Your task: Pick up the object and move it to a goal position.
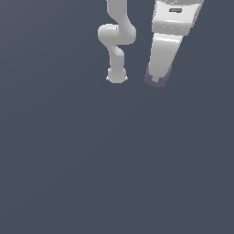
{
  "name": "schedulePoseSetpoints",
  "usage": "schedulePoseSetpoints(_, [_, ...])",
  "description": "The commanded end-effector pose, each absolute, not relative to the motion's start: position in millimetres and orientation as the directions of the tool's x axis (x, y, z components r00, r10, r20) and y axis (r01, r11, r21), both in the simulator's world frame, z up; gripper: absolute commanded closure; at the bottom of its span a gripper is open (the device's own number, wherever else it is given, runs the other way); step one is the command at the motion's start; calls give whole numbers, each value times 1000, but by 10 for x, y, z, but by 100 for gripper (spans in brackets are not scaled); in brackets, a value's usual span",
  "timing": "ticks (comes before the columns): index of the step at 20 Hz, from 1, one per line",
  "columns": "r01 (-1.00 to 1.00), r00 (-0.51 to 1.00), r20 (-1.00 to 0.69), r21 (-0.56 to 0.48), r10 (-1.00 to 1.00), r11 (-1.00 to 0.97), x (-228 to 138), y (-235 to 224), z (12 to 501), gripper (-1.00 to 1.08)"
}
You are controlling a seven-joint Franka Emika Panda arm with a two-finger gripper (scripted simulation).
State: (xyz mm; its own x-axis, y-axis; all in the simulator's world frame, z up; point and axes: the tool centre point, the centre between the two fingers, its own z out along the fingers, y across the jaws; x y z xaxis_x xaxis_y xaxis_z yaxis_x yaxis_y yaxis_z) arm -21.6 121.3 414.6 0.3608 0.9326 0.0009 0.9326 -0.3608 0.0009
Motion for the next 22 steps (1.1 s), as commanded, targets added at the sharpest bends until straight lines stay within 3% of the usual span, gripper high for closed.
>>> schedulePoseSetpoints(1, [932,362,0,0,932,-362,-192,1287,4326,108])
schedulePoseSetpoints(11, [932,363,0,0,932,-363,-115,1468,4747,108])
schedulePoseSetpoints(22, [932,362,0,0,932,-362,-87,1518,4855,108])
